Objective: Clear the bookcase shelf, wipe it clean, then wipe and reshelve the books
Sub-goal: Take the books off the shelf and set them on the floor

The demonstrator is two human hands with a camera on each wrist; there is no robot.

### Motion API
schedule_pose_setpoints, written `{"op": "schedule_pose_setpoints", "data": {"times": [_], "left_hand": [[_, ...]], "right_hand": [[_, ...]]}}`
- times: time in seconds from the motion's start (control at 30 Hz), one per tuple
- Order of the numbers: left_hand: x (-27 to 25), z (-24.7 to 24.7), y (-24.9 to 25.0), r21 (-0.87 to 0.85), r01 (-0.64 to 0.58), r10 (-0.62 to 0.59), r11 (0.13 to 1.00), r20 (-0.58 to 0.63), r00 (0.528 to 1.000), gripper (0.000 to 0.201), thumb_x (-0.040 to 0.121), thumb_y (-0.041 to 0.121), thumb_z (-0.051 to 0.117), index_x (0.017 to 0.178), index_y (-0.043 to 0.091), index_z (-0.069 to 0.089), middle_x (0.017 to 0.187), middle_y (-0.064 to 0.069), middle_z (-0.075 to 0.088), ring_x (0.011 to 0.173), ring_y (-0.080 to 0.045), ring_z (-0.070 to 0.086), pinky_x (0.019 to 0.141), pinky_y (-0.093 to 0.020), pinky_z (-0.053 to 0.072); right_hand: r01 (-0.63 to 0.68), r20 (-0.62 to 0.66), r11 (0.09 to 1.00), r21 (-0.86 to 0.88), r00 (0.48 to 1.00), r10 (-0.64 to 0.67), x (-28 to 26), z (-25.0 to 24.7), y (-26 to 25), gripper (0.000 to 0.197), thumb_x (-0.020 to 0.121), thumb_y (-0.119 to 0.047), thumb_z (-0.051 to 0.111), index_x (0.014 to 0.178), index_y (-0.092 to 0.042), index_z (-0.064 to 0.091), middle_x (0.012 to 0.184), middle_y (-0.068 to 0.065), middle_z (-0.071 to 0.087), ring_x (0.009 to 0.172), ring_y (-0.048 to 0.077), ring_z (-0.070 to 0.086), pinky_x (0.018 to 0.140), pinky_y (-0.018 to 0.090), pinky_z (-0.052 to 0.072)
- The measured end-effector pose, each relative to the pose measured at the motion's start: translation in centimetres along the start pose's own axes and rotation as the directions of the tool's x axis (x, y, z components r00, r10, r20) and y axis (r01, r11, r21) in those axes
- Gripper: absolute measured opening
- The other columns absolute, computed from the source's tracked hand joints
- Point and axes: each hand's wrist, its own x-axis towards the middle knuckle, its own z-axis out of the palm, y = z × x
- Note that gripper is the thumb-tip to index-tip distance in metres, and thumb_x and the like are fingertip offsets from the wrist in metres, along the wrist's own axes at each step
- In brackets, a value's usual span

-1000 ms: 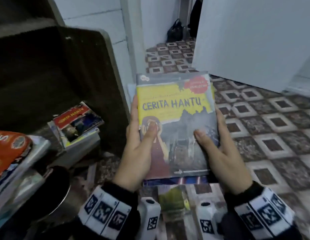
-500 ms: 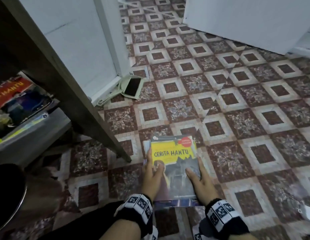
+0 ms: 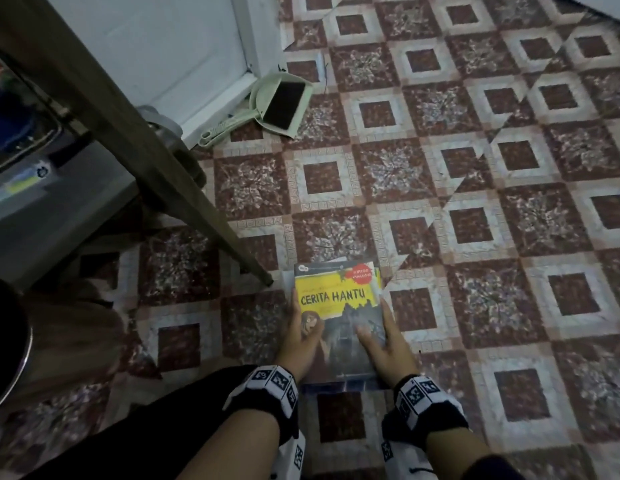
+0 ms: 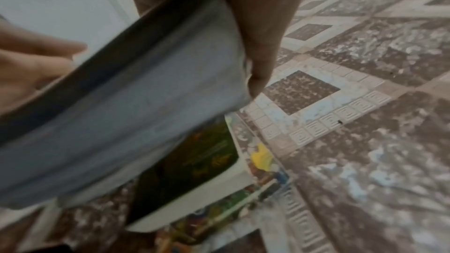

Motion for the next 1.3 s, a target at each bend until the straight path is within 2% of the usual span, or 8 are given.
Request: {"op": "schedule_pose_setpoints", "data": {"times": [0.13, 0.33, 0.5, 0.67, 0.83, 1.0, 1.17, 1.3], "left_hand": [[0.1, 0.2, -0.2, 0.023, 0.121, -0.124, 0.992, 0.151, 0.981, 0.079, 0.097, 0.040, 0.050, 0.143, 0.050, -0.014, 0.162, 0.003, 0.003, 0.147, -0.019, 0.016, 0.115, -0.034, 0.024], [0.1, 0.3, 0.7, 0.050, 0.129, -0.135, 0.990, 0.141, 0.981, 0.083, 0.100, 0.031, 0.050, 0.148, 0.040, -0.018, 0.162, -0.003, 0.007, 0.141, -0.024, 0.031, 0.103, -0.029, 0.036], [0.0, -1.0, 2.1, 0.014, 0.156, -0.155, 0.988, -0.049, 0.987, 0.083, 0.099, 0.032, 0.051, 0.151, 0.038, -0.013, 0.163, -0.005, 0.002, 0.146, -0.028, 0.020, 0.115, -0.042, 0.027], [-3.5, -5.8, 6.7, 0.004, 0.201, -0.199, 0.980, -0.122, 0.972, 0.076, 0.101, 0.041, 0.043, 0.154, 0.030, -0.010, 0.160, -0.002, 0.019, 0.142, -0.028, 0.031, 0.111, -0.037, 0.033], [-9.0, -14.4, 9.9, -0.036, 0.101, -0.107, 0.994, -0.263, 0.959, 0.060, 0.081, 0.053, 0.058, 0.134, 0.026, 0.048, 0.138, -0.001, 0.053, 0.121, -0.025, 0.054, 0.102, -0.036, 0.043], [-16.6, -23.4, 14.1, 0.057, -0.083, 0.100, 0.995, -0.659, 0.745, 0.026, 0.098, 0.040, 0.048, 0.115, 0.033, 0.066, 0.110, 0.010, 0.058, 0.110, -0.017, 0.055, 0.086, -0.020, 0.035], [-17.6, -30.7, 19.6, -0.089, -0.510, 0.280, 0.856, -0.749, 0.600, 0.020, 0.097, 0.045, 0.051, 0.115, 0.046, 0.059, 0.131, 0.011, 0.056, 0.120, -0.011, 0.052, 0.102, -0.032, 0.043], [-13.7, -33.7, 20.7, -0.104, -0.581, 0.321, 0.807, -0.749, 0.580, 0.036, 0.099, 0.048, 0.044, 0.134, 0.047, 0.048, 0.149, 0.009, 0.041, 0.138, -0.016, 0.038, 0.114, -0.041, 0.032]], "right_hand": [[-0.050, 0.036, 0.988, -0.144, 0.998, 0.056, 1.3, 0.4, 1.8, 0.087, 0.088, -0.046, 0.062, 0.152, -0.029, 0.005, 0.132, 0.011, 0.056, 0.114, 0.023, 0.056, 0.089, 0.029, 0.048], [-0.104, -0.108, 0.991, -0.089, 0.990, 0.094, 1.1, 0.4, 1.9, 0.087, 0.087, -0.047, 0.064, 0.153, -0.025, 0.013, 0.156, 0.003, 0.029, 0.141, 0.023, 0.030, 0.113, 0.046, 0.032], [-0.032, -0.222, 0.994, -0.107, 0.975, 0.008, -0.6, 1.1, -0.8, 0.071, 0.091, -0.031, 0.061, 0.151, -0.024, 0.024, 0.151, -0.004, 0.033, 0.138, 0.019, 0.033, 0.110, 0.035, 0.030], [0.262, -0.020, 0.965, -0.009, 0.965, -0.263, -3.7, 3.3, -9.4, 0.050, 0.087, -0.046, 0.059, 0.132, -0.045, 0.038, 0.139, -0.013, 0.044, 0.126, 0.011, 0.044, 0.103, 0.034, 0.040], [0.536, 0.157, 0.833, 0.138, 0.819, -0.552, -6.1, 6.6, -21.3, 0.035, 0.086, -0.061, 0.054, 0.119, -0.050, 0.051, 0.124, -0.027, 0.053, 0.118, 0.000, 0.051, 0.094, 0.026, 0.043], [0.683, 0.237, 0.692, 0.233, 0.651, -0.722, -6.4, 10.4, -32.3, 0.037, 0.088, -0.046, 0.060, 0.125, -0.042, 0.055, 0.129, -0.019, 0.056, 0.122, -0.002, 0.050, 0.105, 0.027, 0.040], [0.558, 0.329, 0.743, 0.369, 0.670, -0.666, -4.0, 14.0, -41.3, 0.029, 0.094, -0.028, 0.058, 0.123, -0.034, 0.057, 0.131, -0.005, 0.056, 0.122, 0.012, 0.052, 0.108, 0.037, 0.039], [0.515, 0.342, 0.794, 0.322, 0.719, -0.605, -0.6, 17.2, -44.4, 0.028, 0.091, -0.034, 0.061, 0.119, -0.036, 0.057, 0.133, 0.002, 0.056, 0.120, 0.019, 0.054, 0.108, 0.042, 0.040]]}}
